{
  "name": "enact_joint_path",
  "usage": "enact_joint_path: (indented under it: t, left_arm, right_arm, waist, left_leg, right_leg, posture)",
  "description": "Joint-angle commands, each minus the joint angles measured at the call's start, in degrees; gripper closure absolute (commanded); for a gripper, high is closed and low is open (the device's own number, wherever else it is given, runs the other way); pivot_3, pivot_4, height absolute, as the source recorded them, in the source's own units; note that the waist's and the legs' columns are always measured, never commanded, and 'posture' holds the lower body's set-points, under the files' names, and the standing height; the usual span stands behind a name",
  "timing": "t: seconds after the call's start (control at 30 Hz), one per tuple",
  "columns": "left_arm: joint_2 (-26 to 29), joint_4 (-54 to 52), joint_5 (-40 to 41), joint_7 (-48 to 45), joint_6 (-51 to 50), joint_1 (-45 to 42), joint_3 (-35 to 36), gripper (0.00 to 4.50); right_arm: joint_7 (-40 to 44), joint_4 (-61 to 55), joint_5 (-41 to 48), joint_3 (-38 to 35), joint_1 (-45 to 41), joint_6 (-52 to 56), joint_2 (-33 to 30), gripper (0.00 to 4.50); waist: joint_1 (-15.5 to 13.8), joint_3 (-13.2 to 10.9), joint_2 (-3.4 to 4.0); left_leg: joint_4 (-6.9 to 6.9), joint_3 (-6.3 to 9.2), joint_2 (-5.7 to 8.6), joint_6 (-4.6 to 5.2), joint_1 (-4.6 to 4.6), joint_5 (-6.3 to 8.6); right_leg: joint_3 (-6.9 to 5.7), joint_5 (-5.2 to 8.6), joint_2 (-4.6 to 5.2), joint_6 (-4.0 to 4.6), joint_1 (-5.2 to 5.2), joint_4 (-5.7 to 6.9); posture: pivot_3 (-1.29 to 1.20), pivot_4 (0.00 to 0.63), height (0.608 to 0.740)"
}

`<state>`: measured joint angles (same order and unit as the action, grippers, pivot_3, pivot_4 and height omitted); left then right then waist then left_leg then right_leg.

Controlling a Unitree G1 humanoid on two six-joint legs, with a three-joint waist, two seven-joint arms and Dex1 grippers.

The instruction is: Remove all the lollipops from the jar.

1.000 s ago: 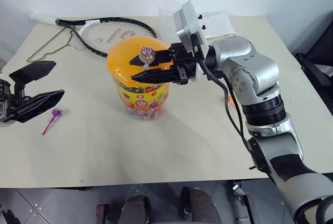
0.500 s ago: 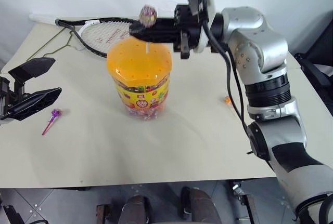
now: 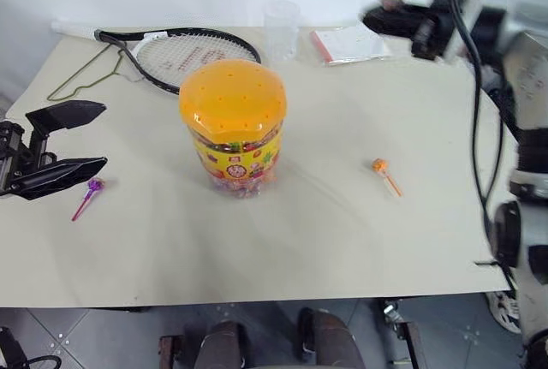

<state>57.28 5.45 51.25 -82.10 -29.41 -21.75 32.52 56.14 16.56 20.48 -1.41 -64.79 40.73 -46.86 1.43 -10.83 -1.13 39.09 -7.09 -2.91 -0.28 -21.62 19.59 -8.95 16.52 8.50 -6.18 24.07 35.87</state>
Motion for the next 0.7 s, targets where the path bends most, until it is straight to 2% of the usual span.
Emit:
enact_joint_path:
  t: [0.03,0.1,0.17,0.33,0.67,0.7]
  left_arm:
    - [0.76,0.15,-0.41,-0.72,0.63,-1.84,-0.75,0.00]
    - [0.59,0.96,-0.93,-0.76,0.85,-3.21,-2.08,0.00]
    - [0.40,1.71,-1.70,-0.51,0.96,-4.45,-3.30,0.00]
    - [-0.25,2.15,-2.22,-0.63,0.62,-6.00,-5.08,0.00]
    - [0.85,1.29,-2.64,0.55,-0.42,-5.62,-5.13,0.00]
    - [0.91,1.22,-2.61,0.55,-0.50,-5.57,-5.00,0.00]
  right_arm:
    - [0.92,0.44,-4.61,0.49,9.04,1.84,-8.61,4.49]
    - [1.47,3.11,-8.03,2.16,15.46,-0.88,-12.61,4.49]
    - [0.44,5.88,-9.24,2.02,17.89,-0.62,-13.55,4.49]
    - [-5.68,13.48,-10.82,-0.47,20.78,0.72,-11.69,4.49]
    - [-11.64,21.51,-10.91,-4.33,23.42,-4.61,-6.32,4.49]
    - [-12.50,22.41,-11.03,-4.55,23.23,-5.03,-6.05,3.90]
  waist:
    - [-0.04,0.00,0.01]
    - [0.07,-0.01,0.03]
    - [0.43,-0.09,0.16]
    - [1.77,-0.24,0.44]
    - [1.30,-0.27,0.47]
    - [1.14,-0.27,0.47]
  left_leg:
    - [0.00,0.01,0.00,0.00,-0.01,0.00]
    - [0.00,-0.03,0.00,0.00,0.00,0.00]
    - [0.00,-0.05,0.00,0.00,0.01,0.00]
    - [-0.03,-0.23,-0.04,-0.03,0.20,-0.02]
    - [-0.01,-0.24,-0.04,-0.03,0.17,-0.02]
    - [0.00,-0.24,-0.04,-0.03,0.16,-0.02]
  right_leg:
    - [-0.02,0.00,0.00,0.00,0.00,0.00]
    - [0.00,0.00,0.00,0.00,0.00,-0.01]
    - [0.00,0.00,-0.01,0.00,0.00,0.01]
    - [0.20,0.00,-0.04,0.00,0.03,0.13]
    - [0.24,0.00,-0.05,-0.01,0.03,0.09]
    - [0.23,0.00,-0.05,-0.01,0.03,0.09]
  posture:
    - [0.00,0.150,0.740]
    - [0.00,0.150,0.740]
    - [0.00,0.150,0.740]
    - [0.00,0.150,0.740]
    - [0.00,0.150,0.740]
    - [0.00,0.150,0.740]
